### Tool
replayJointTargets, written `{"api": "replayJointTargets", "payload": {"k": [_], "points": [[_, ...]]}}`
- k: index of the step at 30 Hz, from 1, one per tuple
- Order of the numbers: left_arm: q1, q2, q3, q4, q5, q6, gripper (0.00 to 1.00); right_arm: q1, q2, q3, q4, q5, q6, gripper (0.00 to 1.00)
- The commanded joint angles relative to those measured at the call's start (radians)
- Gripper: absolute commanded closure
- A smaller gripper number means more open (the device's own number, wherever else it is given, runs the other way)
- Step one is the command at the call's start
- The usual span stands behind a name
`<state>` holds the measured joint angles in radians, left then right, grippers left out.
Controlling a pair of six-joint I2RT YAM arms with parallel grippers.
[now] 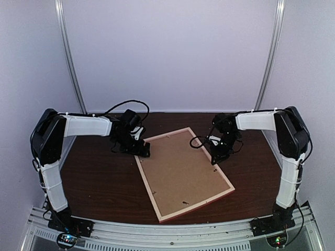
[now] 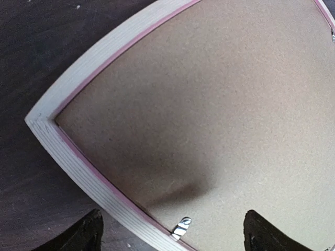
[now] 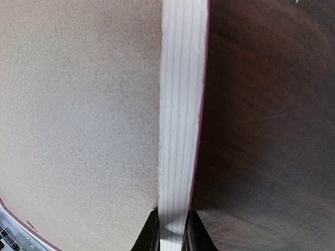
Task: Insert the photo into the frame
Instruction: Rotate the photo frame at the center of the board.
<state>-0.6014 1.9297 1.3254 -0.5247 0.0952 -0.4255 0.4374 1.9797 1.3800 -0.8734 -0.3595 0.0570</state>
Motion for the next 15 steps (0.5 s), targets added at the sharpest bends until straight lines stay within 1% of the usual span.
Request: {"api": "replayJointTargets", "payload": {"k": [1,7,11,15], "points": [[0.036,-0.03,0.037,-0.014,-0.023,0.128,0.02,-0.02,0.051,0.079,0.017,0.062,-0.132,0.97],[0.097,0.028,0.095,-0.024,-0.029,0.233,0.02,-0.024,0.132,0.212,-0.057,0.047,-0.271,0.97],[0.114,0.088,0.158,-0.039,-0.055,0.309,0.02,-0.027,0.191,0.297,-0.091,0.041,-0.324,0.95],[0.119,0.158,0.235,-0.041,-0.041,0.38,0.03,-0.029,0.252,0.397,-0.125,-0.002,-0.365,0.92]]}}
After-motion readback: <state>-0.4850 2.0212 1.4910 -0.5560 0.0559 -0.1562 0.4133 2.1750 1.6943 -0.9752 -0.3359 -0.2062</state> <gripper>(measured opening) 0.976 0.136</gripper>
